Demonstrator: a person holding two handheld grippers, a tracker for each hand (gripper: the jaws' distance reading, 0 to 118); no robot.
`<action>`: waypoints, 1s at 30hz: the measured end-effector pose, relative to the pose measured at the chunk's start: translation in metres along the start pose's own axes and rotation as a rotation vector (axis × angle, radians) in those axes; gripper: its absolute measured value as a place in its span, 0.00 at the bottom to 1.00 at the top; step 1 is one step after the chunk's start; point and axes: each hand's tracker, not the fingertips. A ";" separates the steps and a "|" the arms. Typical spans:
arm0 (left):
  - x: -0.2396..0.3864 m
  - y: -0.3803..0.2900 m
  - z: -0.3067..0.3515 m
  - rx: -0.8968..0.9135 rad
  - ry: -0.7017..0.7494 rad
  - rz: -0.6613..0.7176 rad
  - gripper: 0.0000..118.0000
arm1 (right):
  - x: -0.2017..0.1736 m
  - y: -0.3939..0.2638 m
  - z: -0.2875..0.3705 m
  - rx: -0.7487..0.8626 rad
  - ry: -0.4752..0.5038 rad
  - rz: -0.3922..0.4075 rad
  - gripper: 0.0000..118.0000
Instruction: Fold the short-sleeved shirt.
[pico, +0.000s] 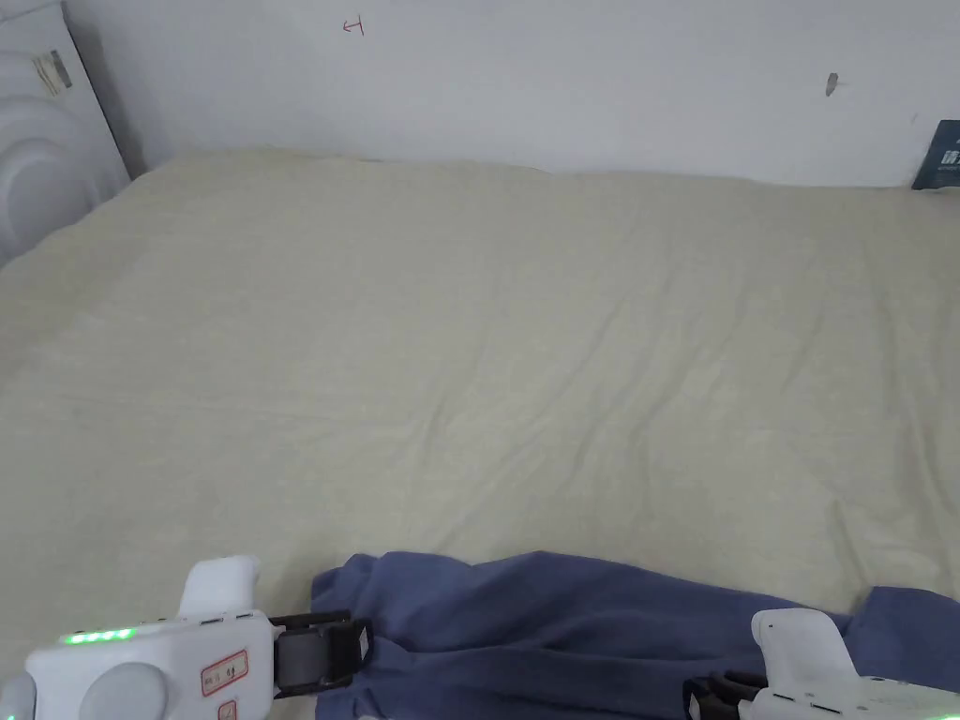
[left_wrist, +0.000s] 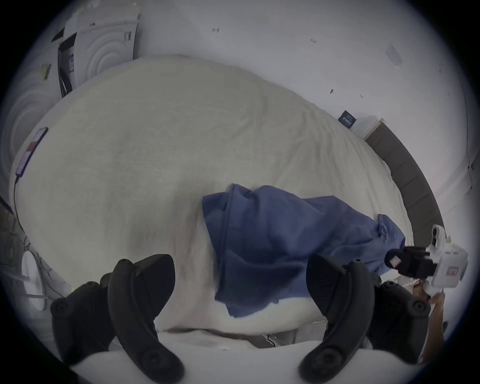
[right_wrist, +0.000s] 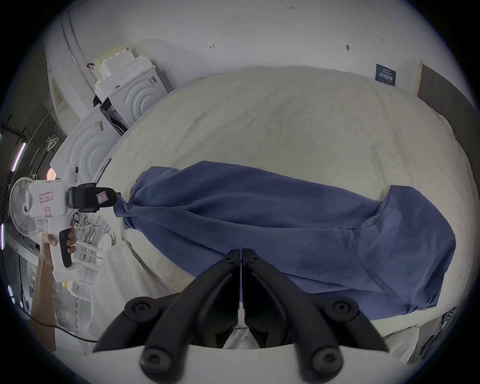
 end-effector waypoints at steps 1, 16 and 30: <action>-0.003 0.004 -0.007 -0.025 0.008 0.024 0.91 | 0.001 -0.001 -0.001 -0.003 0.000 -0.012 0.05; 0.027 0.001 -0.054 -0.051 0.166 -0.033 0.77 | 0.007 -0.008 -0.008 -0.043 -0.016 -0.071 0.05; 0.061 0.002 -0.056 -0.070 0.187 -0.112 0.11 | 0.024 -0.012 -0.002 -0.032 -0.026 -0.123 0.05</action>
